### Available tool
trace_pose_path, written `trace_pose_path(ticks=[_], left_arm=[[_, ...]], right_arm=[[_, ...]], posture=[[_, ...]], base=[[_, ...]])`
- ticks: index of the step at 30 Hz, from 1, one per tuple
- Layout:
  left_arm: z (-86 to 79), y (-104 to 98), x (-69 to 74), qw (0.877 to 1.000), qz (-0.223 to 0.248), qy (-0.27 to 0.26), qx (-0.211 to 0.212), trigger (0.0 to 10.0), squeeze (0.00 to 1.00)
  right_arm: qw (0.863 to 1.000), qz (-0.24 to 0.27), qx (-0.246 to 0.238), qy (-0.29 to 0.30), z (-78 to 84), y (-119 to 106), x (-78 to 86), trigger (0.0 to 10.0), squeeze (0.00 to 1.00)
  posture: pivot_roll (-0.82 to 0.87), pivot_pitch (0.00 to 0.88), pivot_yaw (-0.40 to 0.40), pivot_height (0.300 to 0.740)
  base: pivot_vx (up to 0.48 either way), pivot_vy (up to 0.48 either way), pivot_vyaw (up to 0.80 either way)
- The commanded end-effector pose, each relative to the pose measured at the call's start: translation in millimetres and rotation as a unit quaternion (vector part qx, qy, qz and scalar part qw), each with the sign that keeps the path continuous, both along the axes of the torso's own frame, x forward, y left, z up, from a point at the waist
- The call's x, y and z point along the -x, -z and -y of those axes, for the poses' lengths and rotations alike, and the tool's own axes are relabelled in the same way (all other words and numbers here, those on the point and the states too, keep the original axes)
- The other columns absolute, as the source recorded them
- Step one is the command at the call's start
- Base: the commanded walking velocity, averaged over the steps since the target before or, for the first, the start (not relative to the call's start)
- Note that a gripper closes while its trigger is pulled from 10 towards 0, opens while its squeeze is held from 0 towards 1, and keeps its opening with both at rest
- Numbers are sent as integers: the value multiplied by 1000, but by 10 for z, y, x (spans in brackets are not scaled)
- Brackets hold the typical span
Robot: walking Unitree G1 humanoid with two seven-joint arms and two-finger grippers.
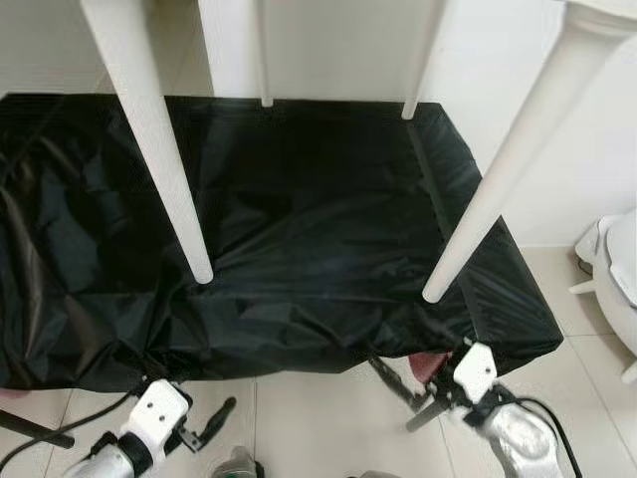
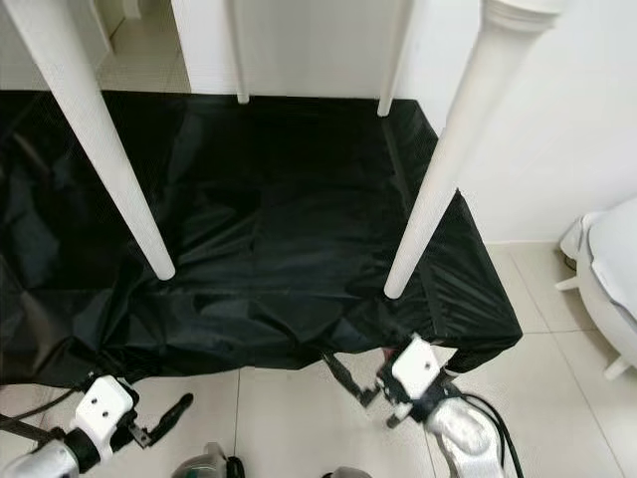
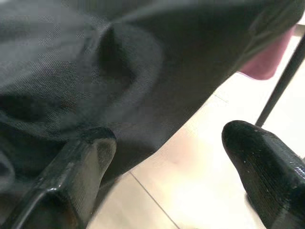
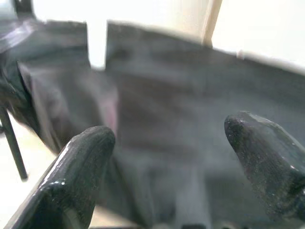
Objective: Building children table
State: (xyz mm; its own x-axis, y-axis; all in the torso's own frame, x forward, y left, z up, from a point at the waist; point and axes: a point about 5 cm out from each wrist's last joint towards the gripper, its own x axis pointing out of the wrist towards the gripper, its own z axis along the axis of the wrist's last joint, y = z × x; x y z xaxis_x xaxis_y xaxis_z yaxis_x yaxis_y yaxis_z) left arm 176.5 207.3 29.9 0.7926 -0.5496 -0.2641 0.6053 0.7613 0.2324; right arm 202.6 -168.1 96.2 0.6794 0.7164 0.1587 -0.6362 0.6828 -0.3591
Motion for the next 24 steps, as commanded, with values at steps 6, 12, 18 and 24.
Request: trace_pose_path(ticks=[6, 12, 18, 24], left_arm=[[-74, 58, 66, 997, -33, 72, -18, 10000, 0], [-91, 107, -10, 996, -40, 77, -25, 10000, 0], [-71, 207, -134, 994, -58, 84, -27, 10000, 0], [-96, 397, -119, 993, -97, 52, -33, 10000, 0]], right_arm=[[995, -59, 55, -59, -17, 327, 378, 10000, 0], [980, -133, 120, -82, 150, 659, 598, 10000, 0], [963, -187, 174, -81, 251, 889, 605, 10000, 0], [963, -228, 143, 1, 237, 1009, 388, 10000, 0]], posture=[[60, 120, 101, 740], [57, 121, 110, 740], [55, 114, 111, 740], [58, 108, 96, 740]], base=[[0, 0, 0], [0, 0, 0], [0, 0, 0], [0, 0, 0]])
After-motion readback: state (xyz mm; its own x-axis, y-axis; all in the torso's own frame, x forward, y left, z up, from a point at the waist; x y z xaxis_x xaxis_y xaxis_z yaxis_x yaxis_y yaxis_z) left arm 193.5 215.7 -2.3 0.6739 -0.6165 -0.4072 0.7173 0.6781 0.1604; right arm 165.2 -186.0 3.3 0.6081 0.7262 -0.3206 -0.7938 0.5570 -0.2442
